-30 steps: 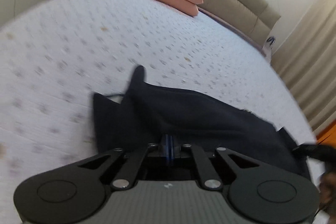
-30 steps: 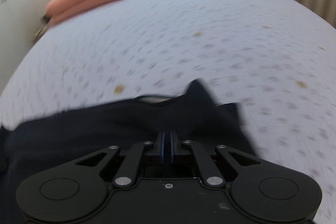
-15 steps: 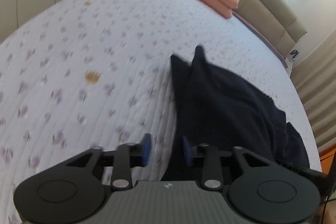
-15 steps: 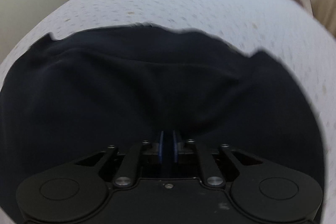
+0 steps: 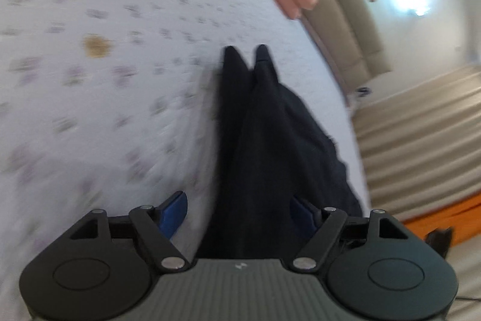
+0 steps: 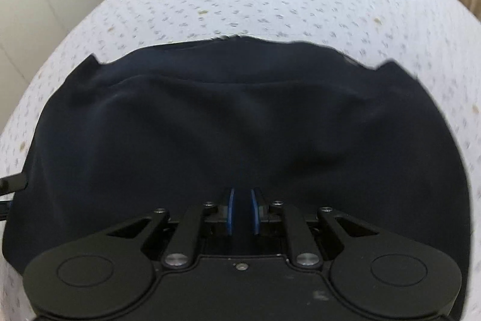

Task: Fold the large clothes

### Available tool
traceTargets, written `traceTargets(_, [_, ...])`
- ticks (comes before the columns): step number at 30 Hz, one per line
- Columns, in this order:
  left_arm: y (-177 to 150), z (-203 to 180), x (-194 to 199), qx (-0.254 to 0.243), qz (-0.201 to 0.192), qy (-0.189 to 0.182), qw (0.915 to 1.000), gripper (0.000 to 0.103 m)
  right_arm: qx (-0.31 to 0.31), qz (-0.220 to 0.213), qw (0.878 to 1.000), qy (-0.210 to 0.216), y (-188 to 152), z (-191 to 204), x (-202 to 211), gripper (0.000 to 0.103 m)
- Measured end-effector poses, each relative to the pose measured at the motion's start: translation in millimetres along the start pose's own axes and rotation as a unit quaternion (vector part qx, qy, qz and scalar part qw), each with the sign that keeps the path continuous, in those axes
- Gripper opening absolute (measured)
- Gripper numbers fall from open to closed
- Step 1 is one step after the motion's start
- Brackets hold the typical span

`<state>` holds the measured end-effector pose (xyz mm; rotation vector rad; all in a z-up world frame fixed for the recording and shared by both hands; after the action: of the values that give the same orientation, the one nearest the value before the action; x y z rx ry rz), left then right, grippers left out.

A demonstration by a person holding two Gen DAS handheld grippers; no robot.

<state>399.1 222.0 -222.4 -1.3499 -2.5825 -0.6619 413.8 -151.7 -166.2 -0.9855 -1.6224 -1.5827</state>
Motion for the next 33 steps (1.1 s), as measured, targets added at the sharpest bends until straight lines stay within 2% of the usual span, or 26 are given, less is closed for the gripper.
traceTargets(4, [25, 2, -37, -0.007, 0.008, -0.029, 0.9995, 0.069, -0.032, 0.002, 0.999, 0.009, 3, -6, -3, 0.014])
traceTargets(8, [24, -8, -51, -0.024, 0.041, -0.016, 0.9988, 0.064, -0.038, -0.018, 0.999, 0.018, -1, -3, 10, 0.016])
traceTargets(12, [11, 1, -41, 0.002, 0.043, -0.035, 0.9985, 0.054, -0.024, -0.086, 0.996, 0.024, 8, -6, 41, 0.016])
traceTargets(15, [4, 2, -43, -0.012, 0.059, -0.047, 0.9971, 0.052, 0.004, -0.136, 0.99, 0.021, 12, 7, 53, 0.015])
traceTargets(17, [3, 1, -43, -0.013, 0.059, -0.053, 0.9968, 0.044, 0.034, -0.131, 0.991, -0.018, 8, 20, 37, 0.015])
traceTargets(18, [3, 1, -42, -0.007, 0.056, -0.058, 0.9967, 0.04, 0.044, -0.12, 0.992, -0.02, 3, 22, 23, 0.016])
traceTargets(20, [0, -5, -38, -0.005, 0.052, -0.066, 0.9964, 0.026, 0.033, -0.08, 0.996, 0.005, -11, 22, -6, 0.015])
traceTargets(22, [-4, -23, -36, -0.022, 0.049, -0.068, 0.9963, 0.025, 0.0, -0.089, 0.995, 0.034, -14, 12, -13, 0.015])
traceTargets(25, [-8, -66, -42, -0.064, 0.057, -0.073, 0.9936, 0.023, -0.048, -0.064, 0.994, 0.073, -10, -4, -18, 0.015])
traceTargets(29, [-17, -124, -56, -0.096, 0.058, -0.08, 0.9905, 0.023, -0.03, -0.061, 0.993, 0.101, -7, -12, -20, 0.015])
traceTargets(33, [-37, -195, -94, -0.141, 0.073, -0.098, 0.9825, 0.025, -0.045, -0.041, 0.987, 0.147, 5, -32, -16, 0.016])
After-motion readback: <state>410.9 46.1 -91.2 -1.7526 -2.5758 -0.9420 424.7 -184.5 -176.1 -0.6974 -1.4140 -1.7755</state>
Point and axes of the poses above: each gripper's, at about its wrist camera, not at the fingertips, and x roughly against the way its jaws point, z to its left, y to its top, the point moved 4 cm from there along -x, roughly the way its jaws point, and after that the axes turned 13 degrees about -y, right-handed, at the moved point
